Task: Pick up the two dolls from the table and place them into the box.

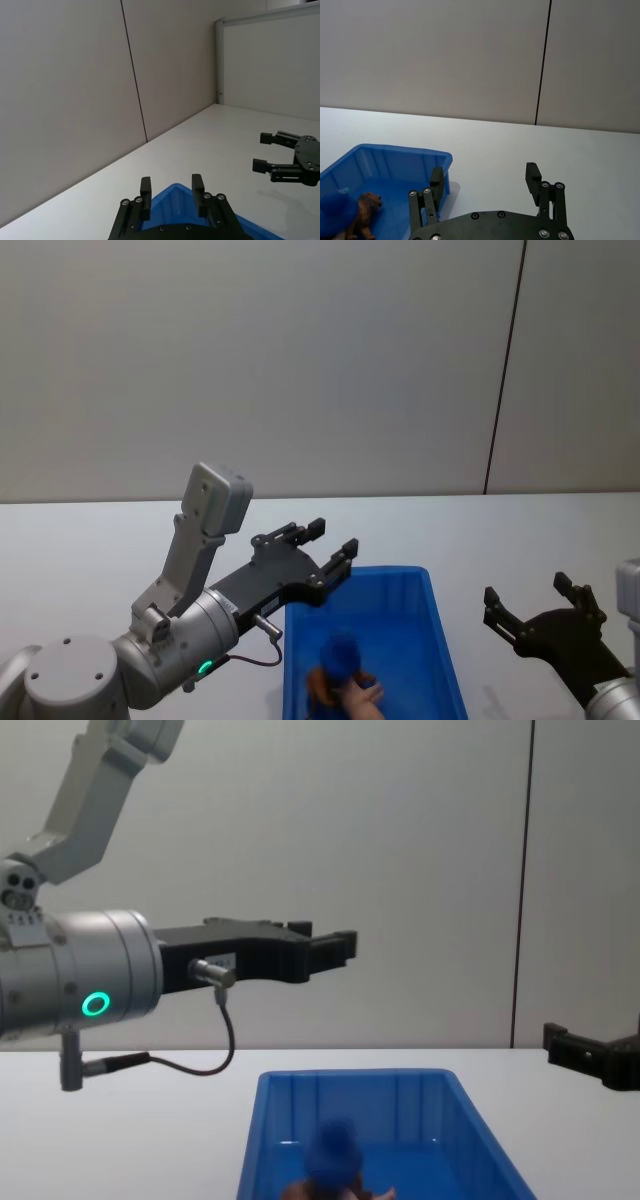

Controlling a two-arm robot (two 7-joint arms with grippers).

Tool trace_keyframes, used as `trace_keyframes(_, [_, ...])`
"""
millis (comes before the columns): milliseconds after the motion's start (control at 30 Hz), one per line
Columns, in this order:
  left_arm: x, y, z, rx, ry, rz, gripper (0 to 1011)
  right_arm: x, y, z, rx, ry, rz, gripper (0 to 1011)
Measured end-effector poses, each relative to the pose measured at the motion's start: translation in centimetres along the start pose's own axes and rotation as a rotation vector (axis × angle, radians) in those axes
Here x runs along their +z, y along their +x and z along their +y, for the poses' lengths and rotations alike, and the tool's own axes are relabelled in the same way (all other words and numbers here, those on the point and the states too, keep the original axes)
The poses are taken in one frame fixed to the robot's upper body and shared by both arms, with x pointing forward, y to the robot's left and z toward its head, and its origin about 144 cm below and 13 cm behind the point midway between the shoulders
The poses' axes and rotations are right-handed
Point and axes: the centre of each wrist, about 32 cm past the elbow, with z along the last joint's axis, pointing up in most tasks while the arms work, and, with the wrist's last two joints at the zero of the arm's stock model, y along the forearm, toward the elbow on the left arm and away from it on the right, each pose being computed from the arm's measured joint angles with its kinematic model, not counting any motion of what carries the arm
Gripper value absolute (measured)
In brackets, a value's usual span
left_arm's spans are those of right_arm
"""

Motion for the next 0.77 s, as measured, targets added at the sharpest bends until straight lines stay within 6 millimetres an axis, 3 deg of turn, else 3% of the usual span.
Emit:
trace_keyframes(133, [0.09, -0.06, -0.27, -0.020, -0.014, 0.003, 633, 0.00, 0.00, 0.00, 0.000, 0.000, 0.000, 1001])
trace_keyframes(467, [0.24, -0.14, -0.63, -0.046, -0.033, 0.007, 920, 0.00, 0.00, 0.00, 0.000, 0.000, 0.000, 1001])
trace_keyframes(600, [0.27, -0.15, -0.71, -0.052, -0.036, 0.007, 1001, 0.00, 0.00, 0.00, 0.000, 0.000, 0.000, 1001])
trace_keyframes(767, [0.29, -0.16, -0.77, -0.057, -0.040, 0.008, 1001, 0.00, 0.00, 0.00, 0.000, 0.000, 0.000, 1001])
